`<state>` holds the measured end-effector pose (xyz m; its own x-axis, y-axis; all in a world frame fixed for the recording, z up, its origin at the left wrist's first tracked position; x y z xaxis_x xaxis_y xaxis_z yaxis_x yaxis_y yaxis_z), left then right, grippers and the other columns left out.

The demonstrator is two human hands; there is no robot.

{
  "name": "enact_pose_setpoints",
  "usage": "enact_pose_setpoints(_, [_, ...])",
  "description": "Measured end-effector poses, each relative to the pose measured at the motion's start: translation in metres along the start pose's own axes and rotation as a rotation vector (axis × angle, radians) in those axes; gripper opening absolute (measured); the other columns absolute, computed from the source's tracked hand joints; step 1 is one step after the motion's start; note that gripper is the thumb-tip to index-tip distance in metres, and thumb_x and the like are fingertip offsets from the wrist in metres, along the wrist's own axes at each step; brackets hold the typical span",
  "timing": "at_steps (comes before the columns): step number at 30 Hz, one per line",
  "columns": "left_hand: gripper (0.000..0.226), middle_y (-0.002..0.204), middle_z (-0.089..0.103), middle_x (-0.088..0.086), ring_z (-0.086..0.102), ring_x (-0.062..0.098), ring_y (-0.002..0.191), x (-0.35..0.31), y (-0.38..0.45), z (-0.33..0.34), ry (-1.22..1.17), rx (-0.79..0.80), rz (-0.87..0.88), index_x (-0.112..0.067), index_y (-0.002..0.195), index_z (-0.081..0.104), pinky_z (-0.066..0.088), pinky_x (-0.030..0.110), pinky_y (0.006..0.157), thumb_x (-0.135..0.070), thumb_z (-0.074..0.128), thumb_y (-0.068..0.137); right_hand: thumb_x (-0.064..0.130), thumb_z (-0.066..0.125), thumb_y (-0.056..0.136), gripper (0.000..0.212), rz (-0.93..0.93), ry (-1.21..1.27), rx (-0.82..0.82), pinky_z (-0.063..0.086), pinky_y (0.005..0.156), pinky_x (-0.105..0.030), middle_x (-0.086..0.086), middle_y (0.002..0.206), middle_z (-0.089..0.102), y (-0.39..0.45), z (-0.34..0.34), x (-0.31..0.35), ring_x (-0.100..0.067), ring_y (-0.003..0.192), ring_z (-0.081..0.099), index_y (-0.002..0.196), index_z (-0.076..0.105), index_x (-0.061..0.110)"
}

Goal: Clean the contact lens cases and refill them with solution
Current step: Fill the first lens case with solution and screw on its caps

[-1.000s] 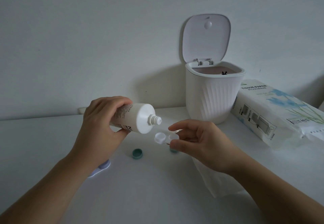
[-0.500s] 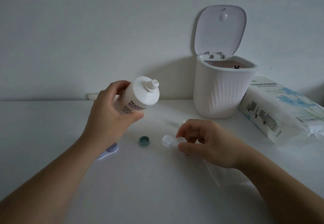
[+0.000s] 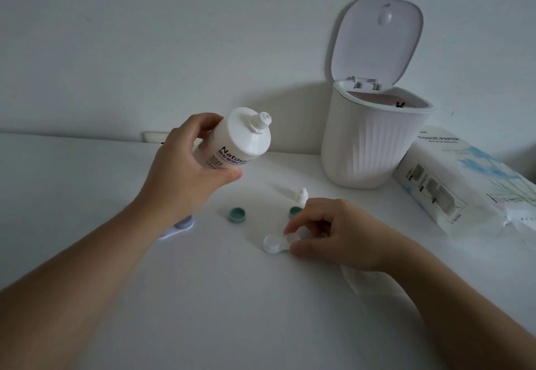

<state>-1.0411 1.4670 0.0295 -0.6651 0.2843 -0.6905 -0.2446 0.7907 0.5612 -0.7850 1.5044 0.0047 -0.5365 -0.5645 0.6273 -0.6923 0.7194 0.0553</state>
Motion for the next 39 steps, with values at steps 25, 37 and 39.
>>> enact_pose_setpoints(25, [0.064, 0.11, 0.061, -0.028, 0.055, 0.007, 0.108, -0.003, 0.0, 0.002, -0.013, 0.019, 0.051, -0.045, 0.113, 0.052, 0.038, 0.007, 0.082, -0.019, 0.089, 0.067, 0.074, 0.069, 0.06, 0.052, -0.044, -0.114, -0.009, 0.047, 0.07, -0.035, 0.006, 0.078, 0.053, 0.001, 0.006, 0.009, -0.012, 0.073, 0.052, 0.099, 0.072, 0.039])
enact_pose_setpoints(37, [0.062, 0.105, 0.054, -0.035, 0.046, 0.005, 0.106, -0.005, -0.002, 0.003, 0.102, 0.052, 0.145, -0.032, 0.122, 0.058, 0.032, 0.0, 0.083, -0.015, 0.087, 0.07, 0.052, 0.079, 0.072, 0.031, -0.074, -0.122, -0.078, 0.04, 0.064, -0.017, 0.016, 0.078, 0.056, 0.004, 0.016, 0.011, -0.007, 0.073, 0.055, 0.097, 0.077, 0.033])
enact_pose_setpoints(39, [0.061, 0.104, 0.052, -0.036, 0.046, 0.005, 0.107, -0.004, -0.002, 0.003, 0.141, 0.067, 0.178, -0.03, 0.122, 0.059, 0.033, 0.004, 0.085, -0.015, 0.087, 0.07, 0.049, 0.081, 0.074, 0.028, -0.064, -0.11, -0.077, 0.042, 0.065, -0.019, 0.018, 0.081, 0.057, 0.004, 0.017, 0.01, -0.007, 0.072, 0.055, 0.096, 0.077, 0.032])
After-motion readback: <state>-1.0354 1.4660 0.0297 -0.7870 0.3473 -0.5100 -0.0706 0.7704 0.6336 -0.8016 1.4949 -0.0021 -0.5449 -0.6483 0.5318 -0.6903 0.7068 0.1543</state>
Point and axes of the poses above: each hand's wrist, its own y-axis towards the middle knuckle, its own z-axis out of the palm, x = y × z, the point moved 3 cm from there along y, towards the middle knuckle
